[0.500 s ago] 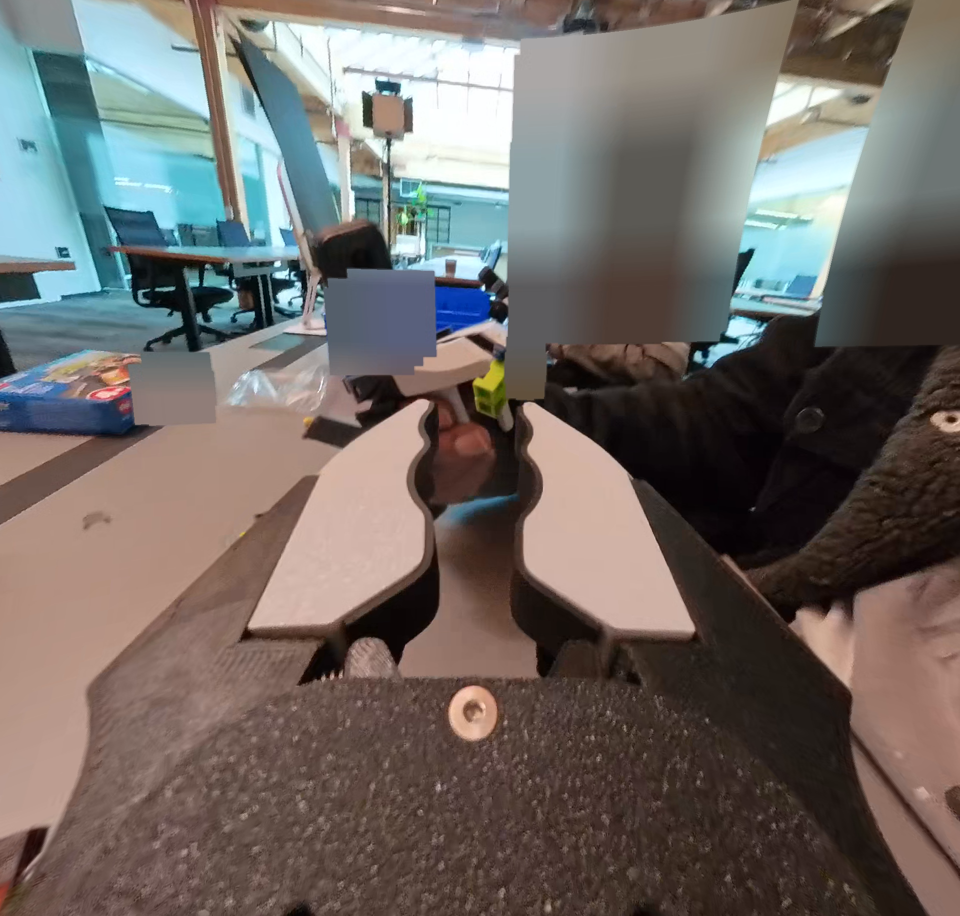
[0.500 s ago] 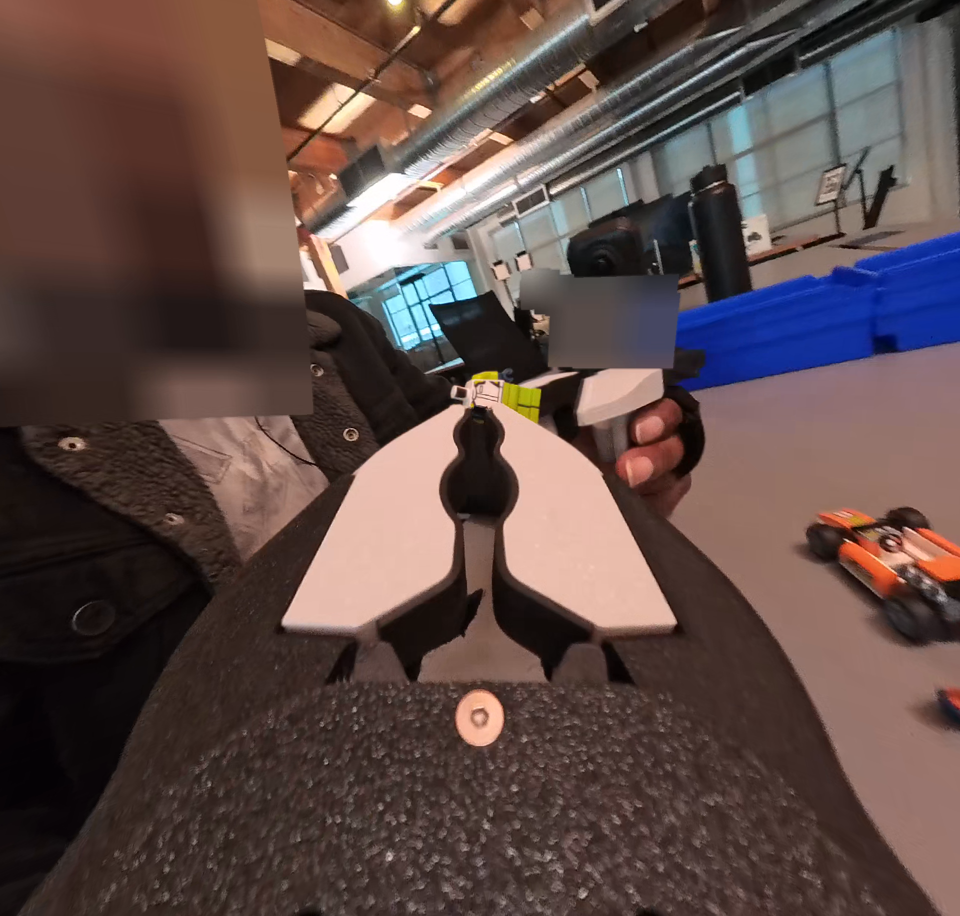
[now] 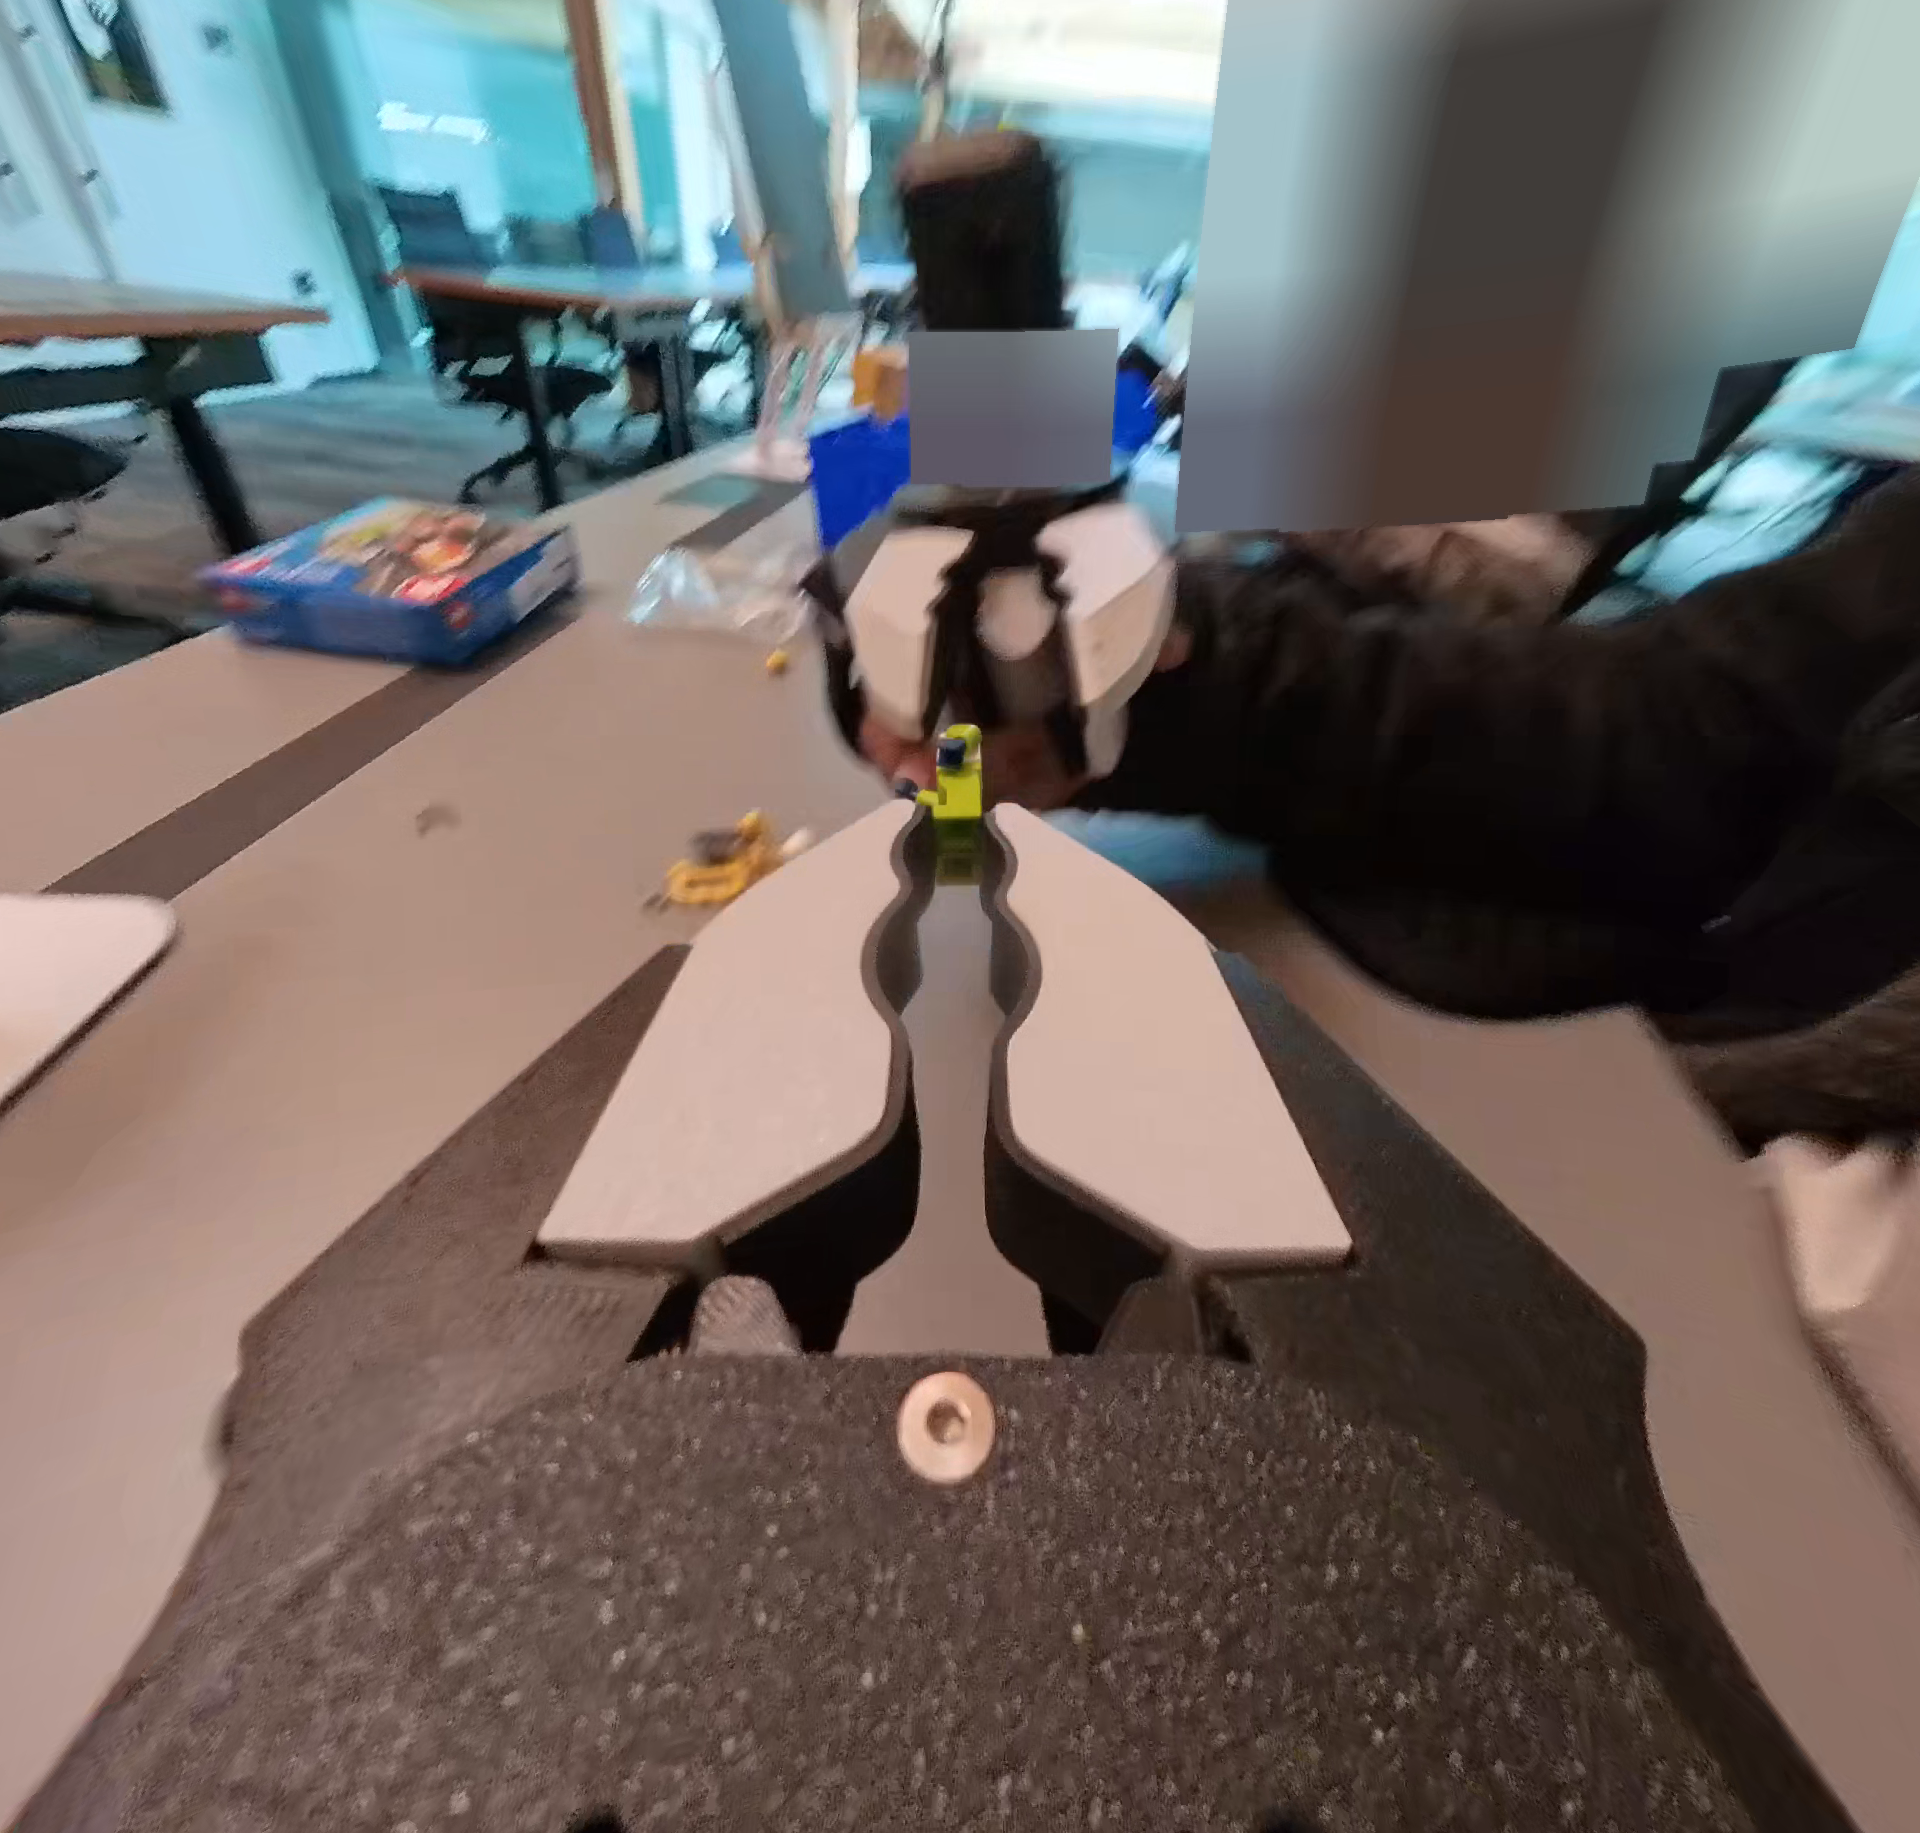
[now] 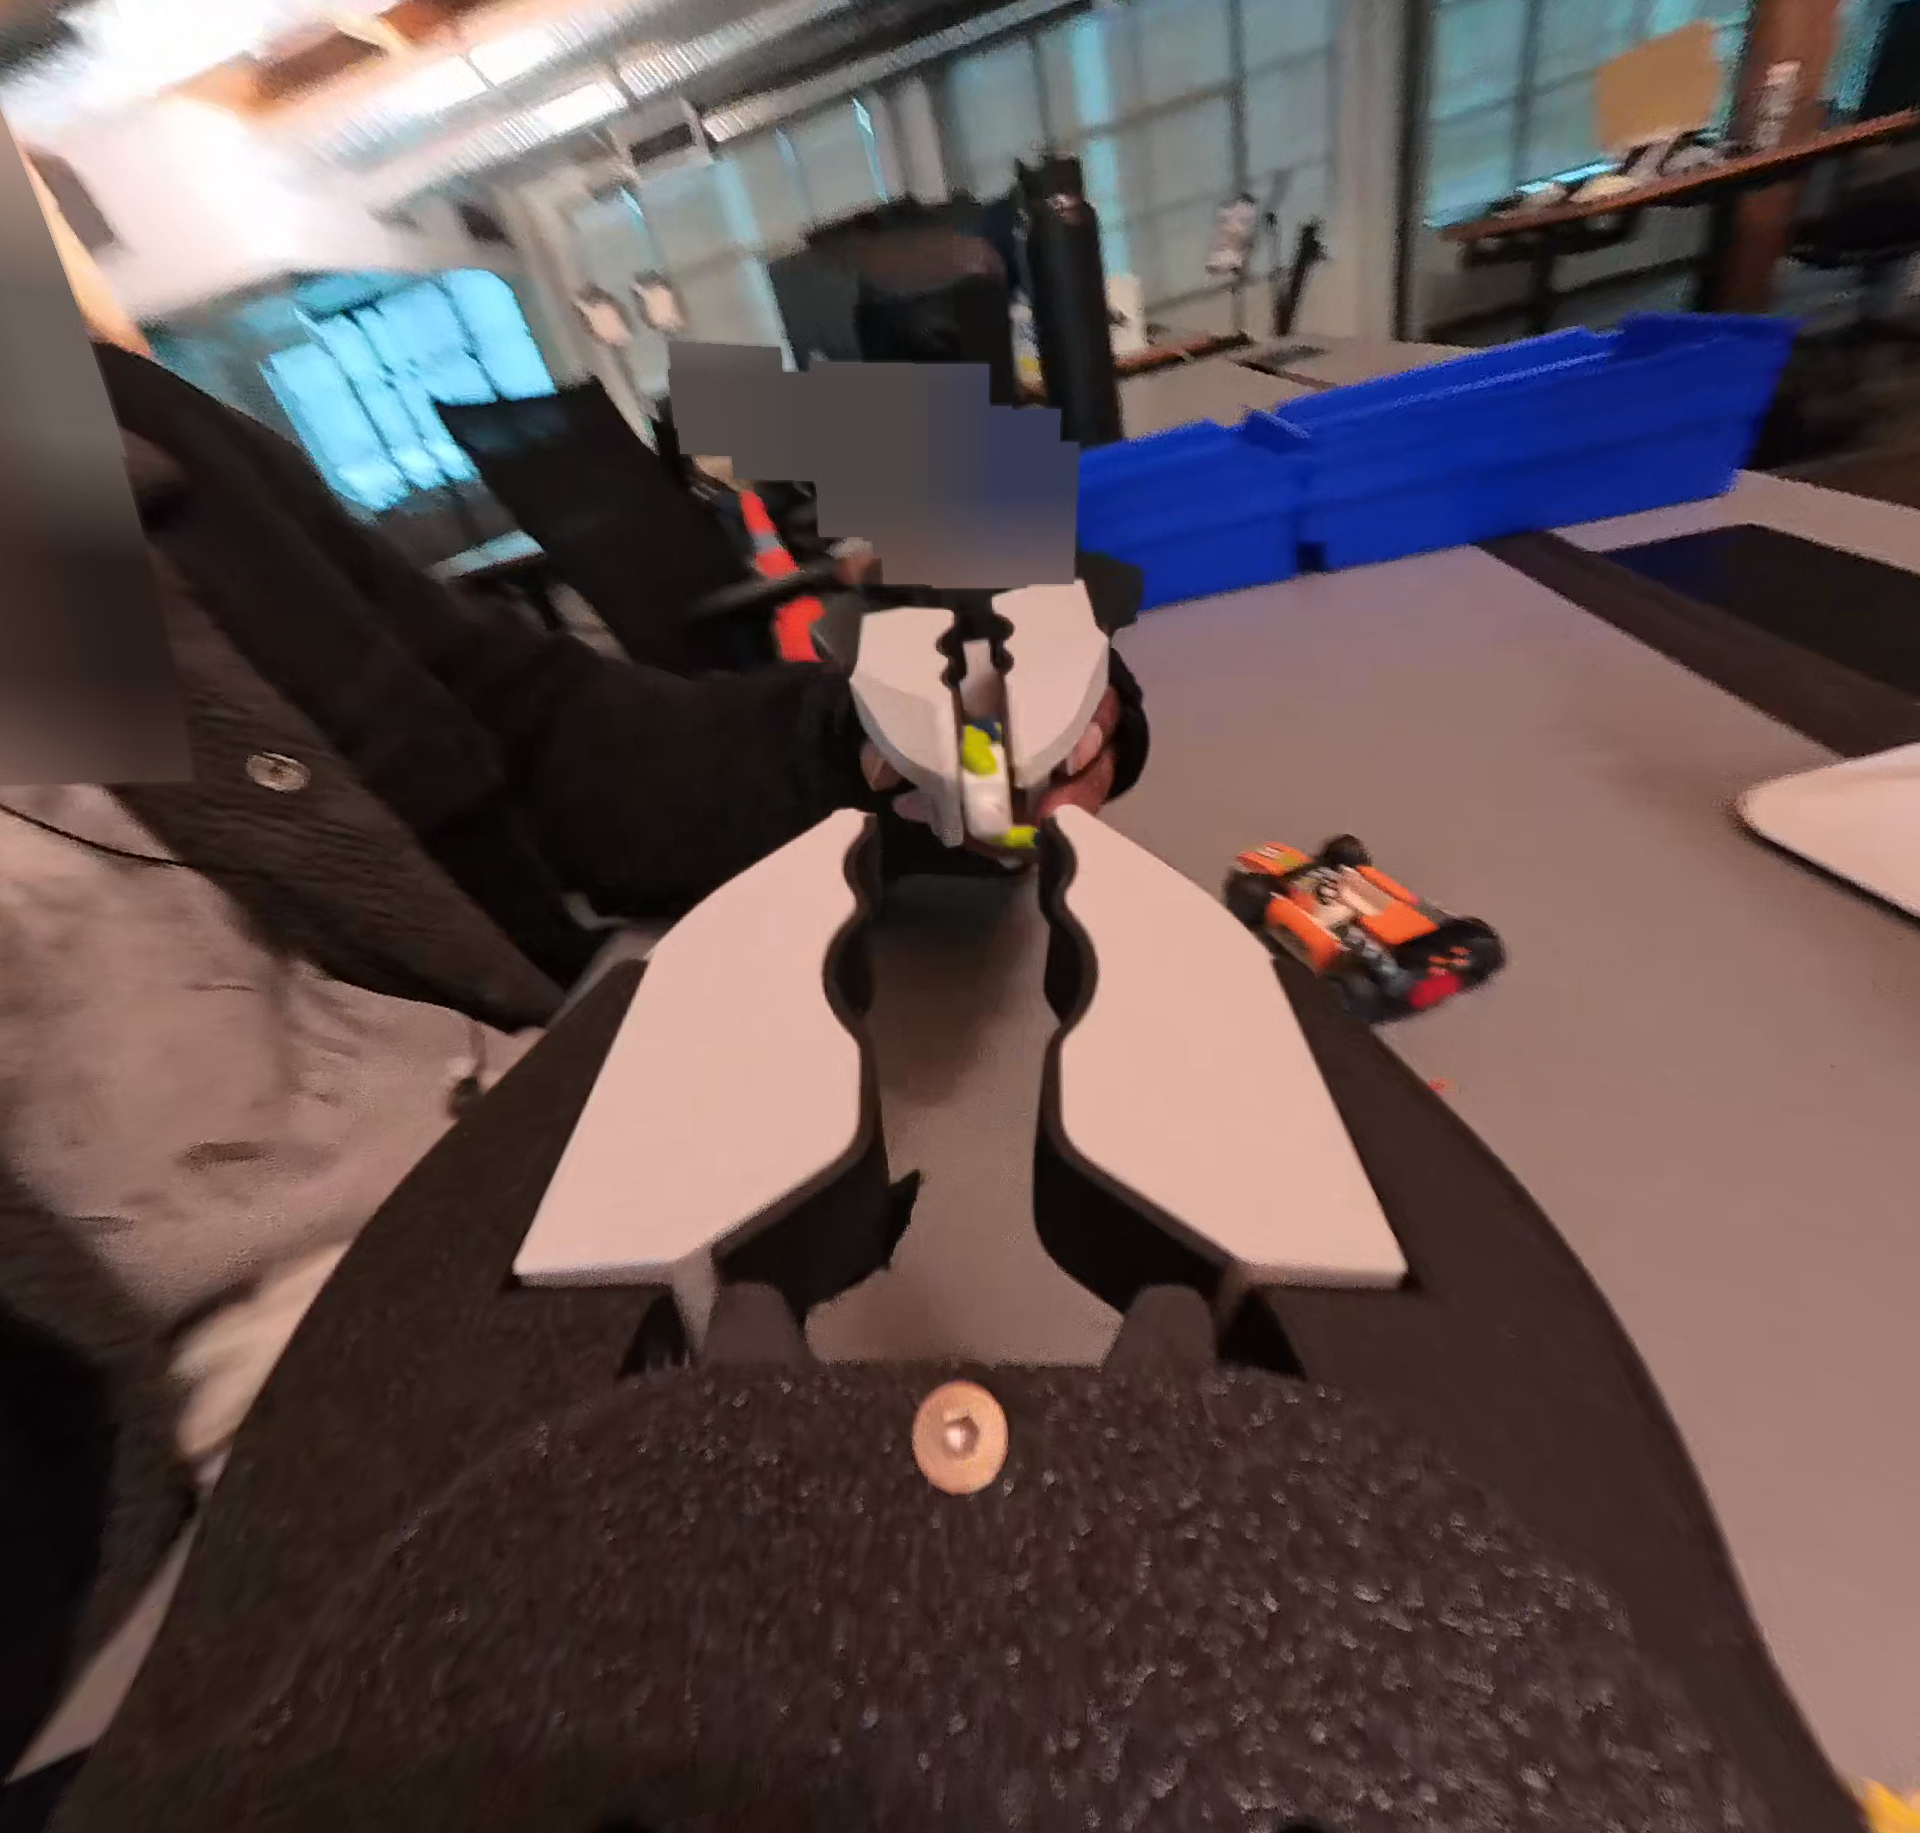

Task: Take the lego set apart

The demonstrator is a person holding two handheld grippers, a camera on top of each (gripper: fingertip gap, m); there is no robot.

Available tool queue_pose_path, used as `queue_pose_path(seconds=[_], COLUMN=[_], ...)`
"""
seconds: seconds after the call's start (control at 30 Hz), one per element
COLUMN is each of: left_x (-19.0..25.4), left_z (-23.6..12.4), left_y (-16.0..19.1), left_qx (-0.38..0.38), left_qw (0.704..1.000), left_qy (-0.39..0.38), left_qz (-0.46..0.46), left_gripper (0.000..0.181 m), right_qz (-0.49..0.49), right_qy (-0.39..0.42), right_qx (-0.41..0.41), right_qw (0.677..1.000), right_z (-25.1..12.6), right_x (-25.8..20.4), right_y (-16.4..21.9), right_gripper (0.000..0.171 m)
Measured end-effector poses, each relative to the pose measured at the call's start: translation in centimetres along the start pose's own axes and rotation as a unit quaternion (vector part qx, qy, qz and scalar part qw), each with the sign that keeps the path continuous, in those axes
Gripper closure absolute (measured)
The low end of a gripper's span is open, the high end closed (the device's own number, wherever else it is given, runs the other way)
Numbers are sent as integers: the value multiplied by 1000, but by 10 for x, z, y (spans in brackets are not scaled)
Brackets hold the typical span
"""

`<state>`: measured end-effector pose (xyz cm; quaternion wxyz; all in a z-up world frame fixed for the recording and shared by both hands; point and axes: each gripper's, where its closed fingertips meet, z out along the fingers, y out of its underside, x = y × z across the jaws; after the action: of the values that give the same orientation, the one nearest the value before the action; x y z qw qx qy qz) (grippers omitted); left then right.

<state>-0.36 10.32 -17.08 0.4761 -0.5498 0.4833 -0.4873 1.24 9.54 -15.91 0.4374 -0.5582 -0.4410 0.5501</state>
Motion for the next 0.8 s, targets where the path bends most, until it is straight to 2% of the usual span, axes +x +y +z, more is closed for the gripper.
queue_pose_path(seconds=[0.1, 0.2, 0.27, 0.4, 0.57, 0.8], left_x=[-9, -13, -17, -25, -25, -24], left_z=[2, 4, 4, 3, 8, 14], left_y=[17, 34, 41, 56, 60, 62], left_qx=[-60, -117, -146, -208, -232, -220], left_qw=[997, 989, 983, 963, 949, 954], left_qy=[-35, -57, -71, -105, -121, -108], left_qz=[36, 71, 91, 135, 177, 171], left_gripper=[173, 173, 173, 173, 173, 172], right_qz=[-69, -126, -149, -196, -194, -168], right_qy=[88, 143, 158, 182, 168, 148], right_qx=[-78, -155, -185, -255, -263, -260], right_qw=[991, 969, 959, 929, 930, 939], right_z=[8, 14, 16, 14, 9, 2], right_x=[18, 32, 36, 44, 46, 44], right_y=[17, 39, 48, 62, 67, 70], right_gripper=[145, 150, 159, 163, 163, 163])
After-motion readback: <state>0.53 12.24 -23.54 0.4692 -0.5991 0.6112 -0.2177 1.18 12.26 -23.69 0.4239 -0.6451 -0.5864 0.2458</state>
